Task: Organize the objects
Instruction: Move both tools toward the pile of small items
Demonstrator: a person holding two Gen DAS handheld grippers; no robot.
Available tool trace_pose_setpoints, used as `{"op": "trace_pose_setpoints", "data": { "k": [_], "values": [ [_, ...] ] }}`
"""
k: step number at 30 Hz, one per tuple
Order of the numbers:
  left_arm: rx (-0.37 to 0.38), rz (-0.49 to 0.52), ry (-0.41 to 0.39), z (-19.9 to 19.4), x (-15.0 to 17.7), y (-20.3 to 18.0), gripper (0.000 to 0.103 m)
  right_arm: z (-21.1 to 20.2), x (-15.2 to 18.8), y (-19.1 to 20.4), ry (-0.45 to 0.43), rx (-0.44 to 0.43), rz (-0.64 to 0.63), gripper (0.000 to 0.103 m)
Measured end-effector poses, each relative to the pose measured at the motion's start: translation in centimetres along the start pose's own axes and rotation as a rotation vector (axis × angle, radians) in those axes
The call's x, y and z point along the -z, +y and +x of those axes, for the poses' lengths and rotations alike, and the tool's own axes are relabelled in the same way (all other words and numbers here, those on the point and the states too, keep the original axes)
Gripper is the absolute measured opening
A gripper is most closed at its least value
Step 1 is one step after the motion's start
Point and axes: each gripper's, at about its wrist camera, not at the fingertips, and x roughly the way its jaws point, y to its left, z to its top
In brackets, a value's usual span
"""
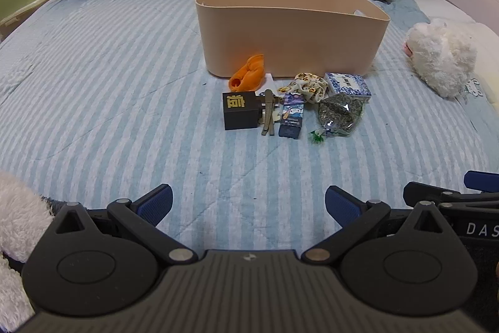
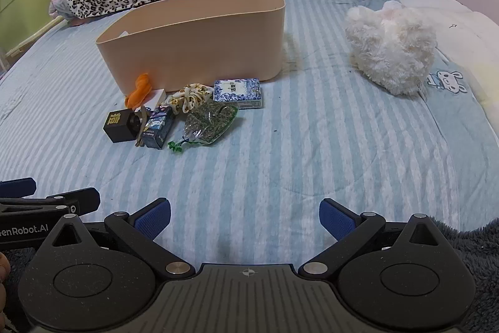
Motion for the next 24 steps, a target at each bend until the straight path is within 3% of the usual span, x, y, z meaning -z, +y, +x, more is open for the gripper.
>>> {"op": "trace_pose_setpoints", "data": {
  "k": [24],
  "values": [
    [-0.009, -0.008, 0.0, 0.11, -0.17, 0.46, 0.103, 0.15, -0.17, -0.02, 0.006, 0.005, 0.005, 0.103]
  ]
}}
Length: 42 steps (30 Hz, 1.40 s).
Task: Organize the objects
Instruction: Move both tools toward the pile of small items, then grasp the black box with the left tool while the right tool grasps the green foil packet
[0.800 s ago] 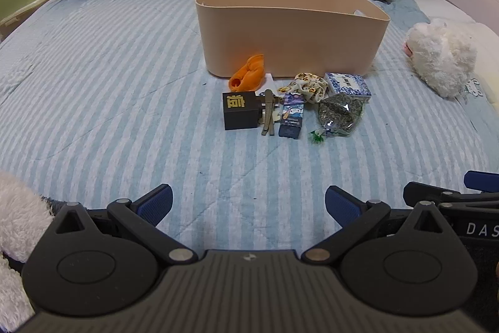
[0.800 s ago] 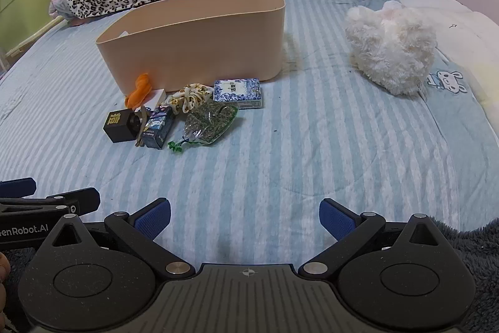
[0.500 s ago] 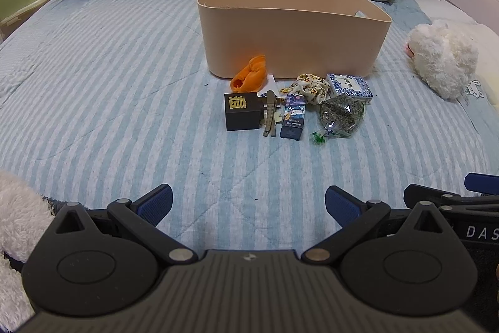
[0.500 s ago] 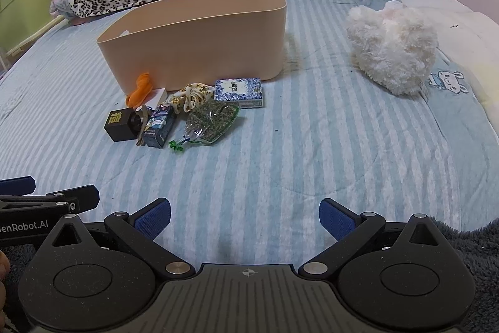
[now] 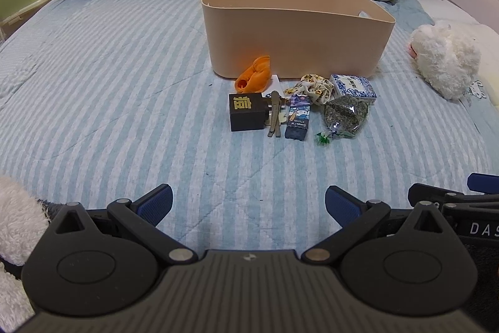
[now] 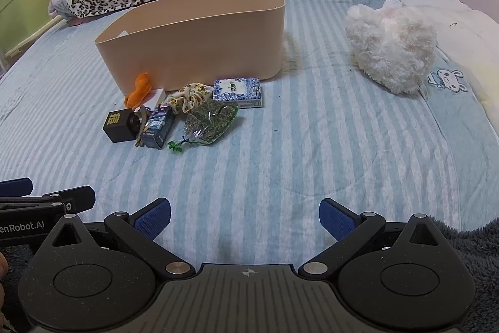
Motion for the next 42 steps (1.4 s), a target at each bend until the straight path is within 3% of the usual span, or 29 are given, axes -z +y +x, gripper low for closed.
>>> {"op": "trace_pose_setpoints", "data": {
  "k": [21, 33, 42],
  "values": [
    [-0.014, -0.027, 0.04, 2.5, -2.1, 1.2, 0.103, 2.1, -2.4, -0.6, 0.013, 0.015, 0.042, 0.103],
    [-0.015, -0.062, 0.088, 7.3, -6.3, 2.3, 0.103, 6.3, -6.1, -0.1, 0.069, -0.022, 0.059, 0.102],
    [-0.016, -0.04, 0.136, 11.2, -8.5, 2.7, 0.103, 10.8, -8.3, 0.1, 0.151, -0.041, 0.065, 0.092]
  ]
}}
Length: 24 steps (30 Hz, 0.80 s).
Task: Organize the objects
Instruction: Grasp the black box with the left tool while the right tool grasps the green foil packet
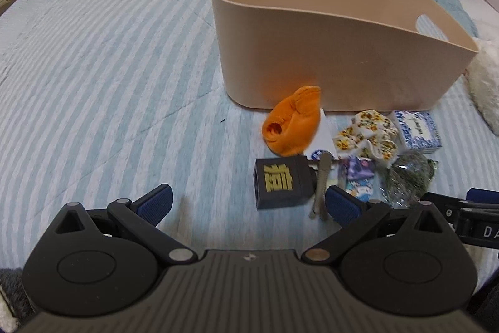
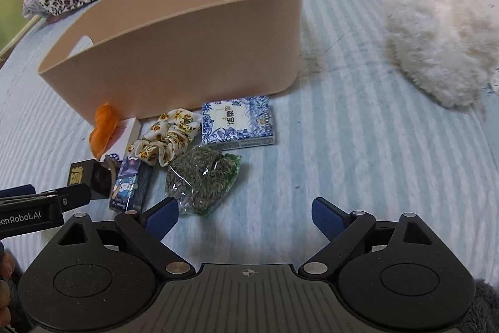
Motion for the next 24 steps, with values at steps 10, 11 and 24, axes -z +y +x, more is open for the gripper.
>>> {"op": "trace_pose_setpoints", "data": {
  "k": [10, 11, 24],
  "values": [
    [0.054, 0.001, 0.045, 3.1, -0.6, 0.6, 0.091, 3.7, -1.3, 1.8, 0.06, -0.019, -0.026, 0.088],
    [0.051, 0.004, 0.048, 3.2, -0.6, 0.6, 0.089, 3.9, -1.3, 2.1, 0.06, -0.017, -0.04, 0.087],
    [0.042, 0.016, 0.037, 1.5, 0.5, 0.7, 0.054, 2.0, -0.6, 3.7, -0.008, -0.069, -0.123, 0.034]
  ]
}}
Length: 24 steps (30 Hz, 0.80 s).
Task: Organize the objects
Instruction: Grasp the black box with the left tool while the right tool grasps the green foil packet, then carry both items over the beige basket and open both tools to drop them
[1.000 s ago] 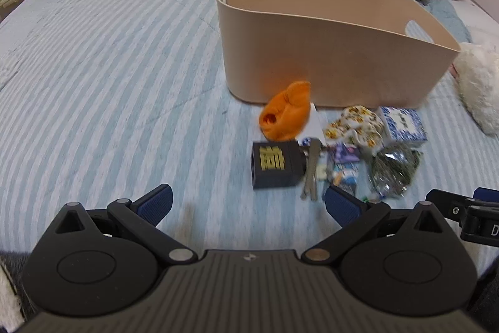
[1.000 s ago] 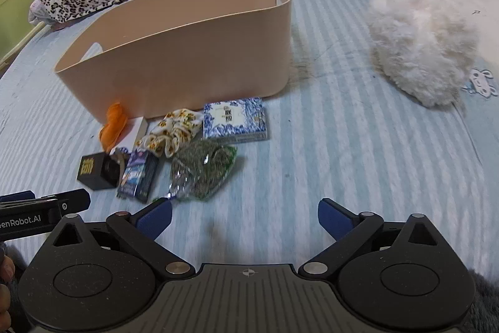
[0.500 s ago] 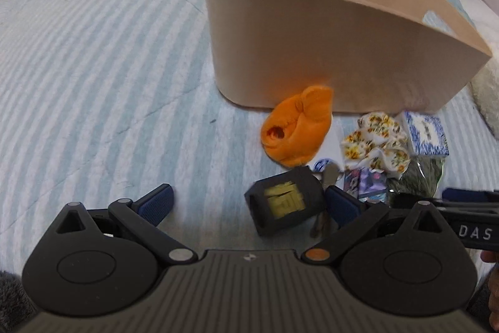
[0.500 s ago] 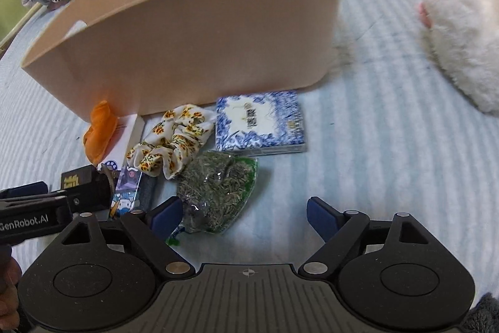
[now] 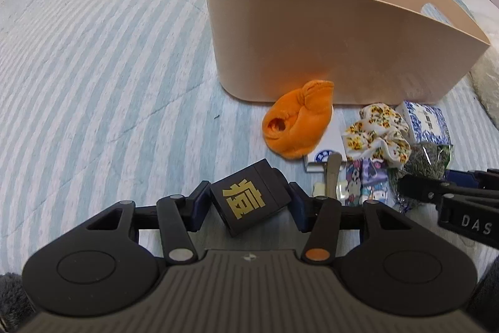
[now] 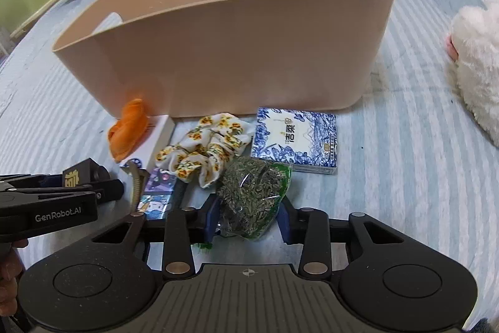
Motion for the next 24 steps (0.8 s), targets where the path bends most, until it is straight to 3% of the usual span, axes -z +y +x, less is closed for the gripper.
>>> {"op": "trace_pose_setpoints", "data": {
  "k": [1, 2, 6, 11, 17, 24],
  "values": [
    [0.0, 0.0, -0.001, -0.3, 0.1, 0.1, 0.054, -0.3, 0.1, -0.2, -0.01, -0.005, 0.002, 0.023],
    [0.003, -0.003, -0.001, -0.7, 0.2, 0.2, 0.054, -0.6, 0.0, -0.3, -0.017, -0.009, 0.007, 0.022],
    [0.019, -0.02, -0.027, -2.9, -0.4, 0.5, 0.054, -1.9, -0.6, -1.7, -0.043, -0.021, 0.032, 0.021],
    [0.027, -0.026, -0.115, -6.2, -3.0, 0.6, 0.054, -4.0, -1.9, -4.0, -0.108, -0.029, 0.066, 0.02],
    [0.026, 0.006, -0.242, -9.6, -6.3, -0.2, 0.054, -7.8, -4.3, -4.8, -0.244, -0.037, 0.069, 0.02],
    [0.027, 0.036, -0.305, -9.1, -10.0, -2.4, 0.054, -9.6, -9.0, -4.8, -0.375, -0.035, 0.06, 0.02]
  ]
}}
